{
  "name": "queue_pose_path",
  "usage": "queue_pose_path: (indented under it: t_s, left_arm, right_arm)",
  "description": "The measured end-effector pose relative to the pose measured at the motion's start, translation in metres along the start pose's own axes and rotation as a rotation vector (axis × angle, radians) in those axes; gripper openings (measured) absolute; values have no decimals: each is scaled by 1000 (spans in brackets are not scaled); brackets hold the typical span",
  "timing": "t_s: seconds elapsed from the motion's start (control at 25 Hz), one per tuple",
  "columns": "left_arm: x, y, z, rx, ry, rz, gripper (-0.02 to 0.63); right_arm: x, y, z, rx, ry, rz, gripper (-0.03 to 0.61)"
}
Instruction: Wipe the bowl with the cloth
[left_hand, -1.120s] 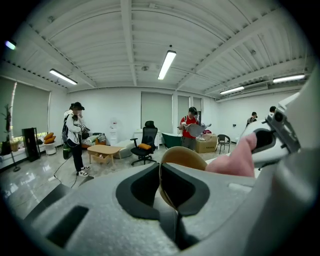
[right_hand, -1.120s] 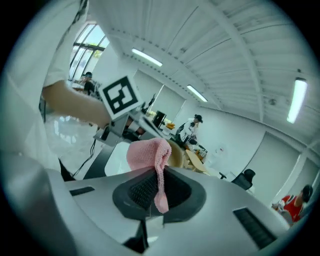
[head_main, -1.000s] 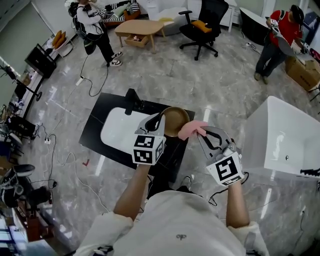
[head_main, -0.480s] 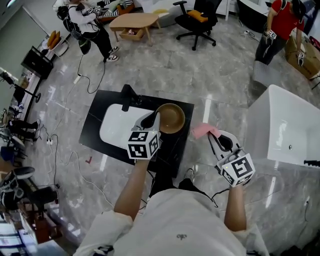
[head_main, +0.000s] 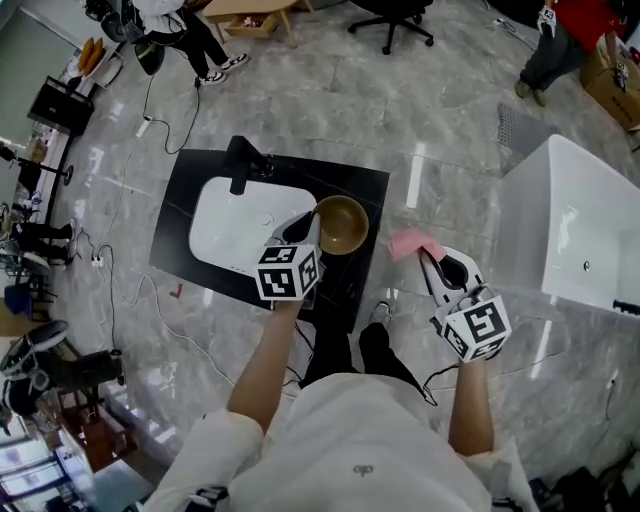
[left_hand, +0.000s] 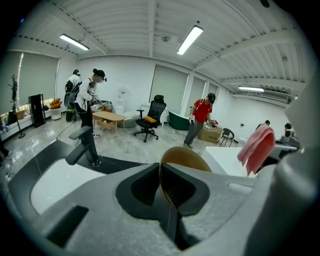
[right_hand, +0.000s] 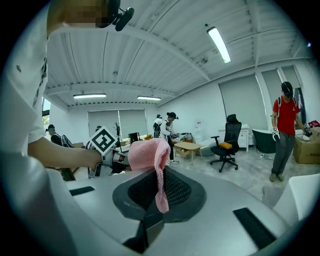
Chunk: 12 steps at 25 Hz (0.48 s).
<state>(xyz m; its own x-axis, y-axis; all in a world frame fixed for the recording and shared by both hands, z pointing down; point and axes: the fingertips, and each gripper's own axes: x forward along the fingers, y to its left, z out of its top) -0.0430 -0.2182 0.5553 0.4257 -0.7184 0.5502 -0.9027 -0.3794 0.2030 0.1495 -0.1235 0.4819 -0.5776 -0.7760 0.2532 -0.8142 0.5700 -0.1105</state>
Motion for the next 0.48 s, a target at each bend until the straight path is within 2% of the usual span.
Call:
queue_pose_path:
  t_s: [0.36,0.48]
  left_arm:
    - [51,26,-68,-63,135,6,25]
    - [65,39,-82,-95,167,4,25]
  right_arm:
    - [22,-3,-32,3,118,-41,15]
    - [36,4,-34,2,145,-27,15]
